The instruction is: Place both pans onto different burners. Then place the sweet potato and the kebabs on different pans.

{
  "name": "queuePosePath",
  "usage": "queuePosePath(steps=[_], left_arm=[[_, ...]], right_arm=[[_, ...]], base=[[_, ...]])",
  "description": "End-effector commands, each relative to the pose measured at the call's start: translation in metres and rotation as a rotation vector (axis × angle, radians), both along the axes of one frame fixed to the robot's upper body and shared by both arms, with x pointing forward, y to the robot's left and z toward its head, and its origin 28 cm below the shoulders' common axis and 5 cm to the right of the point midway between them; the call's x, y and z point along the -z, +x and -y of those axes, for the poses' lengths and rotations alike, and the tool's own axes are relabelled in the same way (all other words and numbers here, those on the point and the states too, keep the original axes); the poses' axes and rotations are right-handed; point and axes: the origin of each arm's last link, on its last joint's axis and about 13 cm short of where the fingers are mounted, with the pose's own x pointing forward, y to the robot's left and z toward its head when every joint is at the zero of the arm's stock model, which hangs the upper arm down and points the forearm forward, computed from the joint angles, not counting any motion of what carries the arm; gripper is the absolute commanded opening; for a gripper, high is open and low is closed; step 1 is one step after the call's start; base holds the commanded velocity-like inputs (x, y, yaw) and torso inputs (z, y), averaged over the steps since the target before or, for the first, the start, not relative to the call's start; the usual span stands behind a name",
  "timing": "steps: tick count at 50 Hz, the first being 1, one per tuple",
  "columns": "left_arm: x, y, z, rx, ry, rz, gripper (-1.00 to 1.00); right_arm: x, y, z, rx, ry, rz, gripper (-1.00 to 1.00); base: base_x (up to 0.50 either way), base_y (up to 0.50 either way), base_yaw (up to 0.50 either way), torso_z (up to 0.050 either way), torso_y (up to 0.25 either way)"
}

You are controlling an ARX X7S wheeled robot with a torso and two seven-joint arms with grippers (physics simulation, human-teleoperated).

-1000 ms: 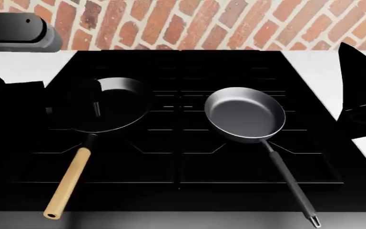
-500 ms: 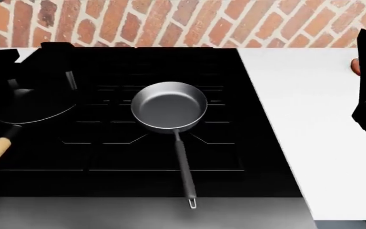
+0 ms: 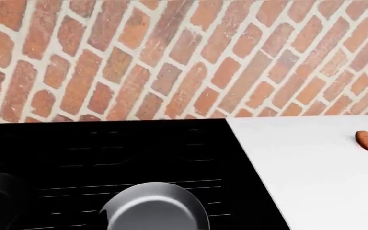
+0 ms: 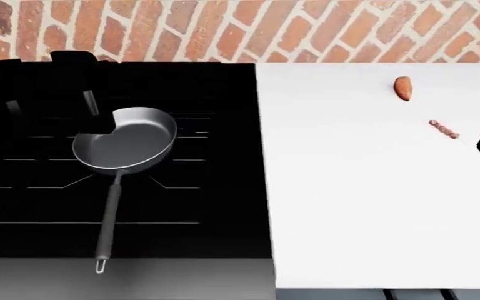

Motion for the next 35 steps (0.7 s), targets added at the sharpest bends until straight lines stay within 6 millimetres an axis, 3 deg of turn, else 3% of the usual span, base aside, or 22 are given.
queuePosePath(steps=[1,24,35], left_arm=[[-0.001,-0.0004,0.0,0.002,-0.002,0.003,1.0],[-0.0015,-0.0014,-0.0002,0.003,-0.005,0.006,1.0],[-0.001,-0.0013,-0.0005,0.002,-0.009,0.006,1.0]], right_arm=[[-0.0004,0.0003,0.0013,0.022,0.008,0.005,1.0],[-0.0002,-0.0007,0.0035,0.032,0.02,0.025,1.0],[0.0014,0.0005,0.0031,0.039,0.015,0.013,1.0]], base=[[0.0,-0.5,0.0,0.0,0.0],[0.21,-0.5,0.0,0.0,0.0],[0.01,-0.5,0.0,0.0,0.001]])
